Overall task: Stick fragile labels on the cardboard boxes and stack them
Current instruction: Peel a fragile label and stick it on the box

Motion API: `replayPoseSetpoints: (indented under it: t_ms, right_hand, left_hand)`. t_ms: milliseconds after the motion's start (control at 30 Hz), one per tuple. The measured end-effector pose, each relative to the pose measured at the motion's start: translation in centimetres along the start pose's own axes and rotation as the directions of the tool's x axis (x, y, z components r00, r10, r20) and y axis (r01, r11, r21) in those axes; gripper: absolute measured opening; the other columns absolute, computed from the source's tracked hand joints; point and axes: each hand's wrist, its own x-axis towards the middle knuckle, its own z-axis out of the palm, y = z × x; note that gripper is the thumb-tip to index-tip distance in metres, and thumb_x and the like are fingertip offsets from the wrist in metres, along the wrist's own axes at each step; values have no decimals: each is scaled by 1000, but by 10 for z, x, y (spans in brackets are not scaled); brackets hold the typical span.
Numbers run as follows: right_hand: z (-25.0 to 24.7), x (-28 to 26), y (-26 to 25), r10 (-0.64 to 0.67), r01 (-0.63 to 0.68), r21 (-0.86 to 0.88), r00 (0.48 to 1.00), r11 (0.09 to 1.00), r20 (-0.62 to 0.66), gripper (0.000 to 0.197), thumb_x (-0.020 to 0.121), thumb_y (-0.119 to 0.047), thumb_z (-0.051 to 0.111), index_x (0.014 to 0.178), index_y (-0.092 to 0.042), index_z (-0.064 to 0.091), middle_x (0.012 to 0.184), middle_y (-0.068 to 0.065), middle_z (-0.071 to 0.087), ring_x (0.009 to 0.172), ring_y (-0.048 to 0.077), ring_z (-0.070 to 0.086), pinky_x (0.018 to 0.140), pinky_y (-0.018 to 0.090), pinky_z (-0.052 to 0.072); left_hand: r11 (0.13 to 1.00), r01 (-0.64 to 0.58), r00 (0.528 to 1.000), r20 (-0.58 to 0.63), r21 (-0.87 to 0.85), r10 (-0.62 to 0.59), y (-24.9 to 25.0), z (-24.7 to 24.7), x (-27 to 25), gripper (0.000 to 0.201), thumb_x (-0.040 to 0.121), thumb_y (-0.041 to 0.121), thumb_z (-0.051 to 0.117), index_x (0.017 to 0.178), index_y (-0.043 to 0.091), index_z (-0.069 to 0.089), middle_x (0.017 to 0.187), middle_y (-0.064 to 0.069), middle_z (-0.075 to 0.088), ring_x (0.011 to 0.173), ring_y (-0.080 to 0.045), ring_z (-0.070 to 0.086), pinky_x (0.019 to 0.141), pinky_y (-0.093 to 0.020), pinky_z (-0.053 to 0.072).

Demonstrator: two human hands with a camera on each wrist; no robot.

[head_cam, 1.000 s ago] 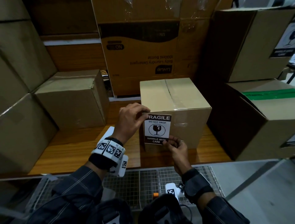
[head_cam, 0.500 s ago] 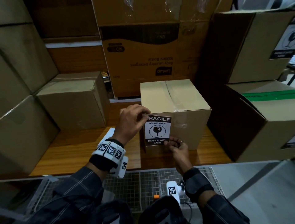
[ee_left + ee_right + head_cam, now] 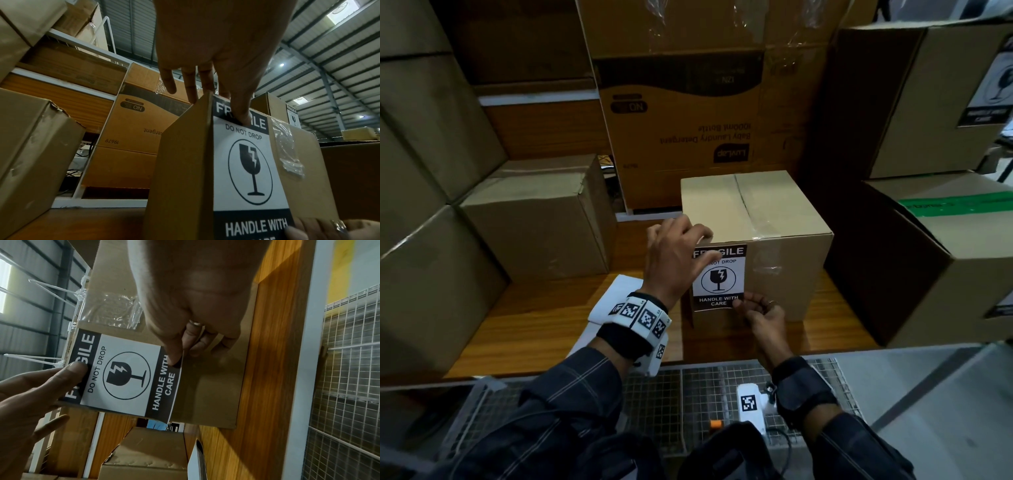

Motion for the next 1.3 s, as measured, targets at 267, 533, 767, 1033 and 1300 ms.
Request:
replayPoseSetpoints:
  t_ms: [267, 533, 767, 1033, 1300]
  right_hand:
    - [2, 3, 4, -3, 4, 34, 1000, 999, -25, 29, 85, -2, 77, 111, -10, 67, 110, 12, 75, 108, 26, 70, 101, 47, 55]
    - [11, 7, 2, -6, 20, 119, 993, 993, -119, 55, 81, 0, 80, 128, -4, 51, 114, 13, 68, 107, 26, 67, 89, 33, 55]
    - [15, 13, 4, -37, 51, 76, 985, 996, -169, 52, 80, 3, 80, 120, -11, 49, 104, 6, 63, 91, 18, 63, 88, 32, 54]
    - [18, 18, 4, -69, 65, -25, 970, 998, -231, 48, 81, -8, 84, 115, -15, 51, 105, 3, 62, 92, 19, 61, 80, 31, 53]
    - [3, 19, 16, -83, 46, -159, 968, 986, -235, 35, 88, -6, 77, 111, -10, 51, 97, 1, 58, 93, 22, 60, 93, 43, 53]
  left_hand:
    - [1000, 9, 1000, -8, -17, -9, 0, 1, 0, 38, 80, 52, 79, 105, 26, 70, 94, 6, 55, 91, -14, 51, 84, -32, 32]
    - [1000, 5, 1000, 25, 4, -5, 1, -2, -2, 44, 76, 48, 83, 111, 26, 67, 97, 5, 52, 93, -15, 50, 86, -35, 37]
    - [1000, -15, 1000, 25, -1, 15, 0, -1, -6, 47, 75, 41, 86, 114, 24, 67, 98, 4, 50, 93, -15, 48, 85, -33, 39]
    - [999, -27, 999, 41, -42, 29, -4, -3, -2, 44, 77, 38, 85, 116, 24, 69, 97, 5, 51, 93, -13, 47, 84, -31, 37]
    - [991, -29, 996, 75, -129, 39, -7, -5, 1, 43, 80, 30, 84, 119, 22, 70, 97, 10, 46, 93, -10, 43, 80, -31, 44]
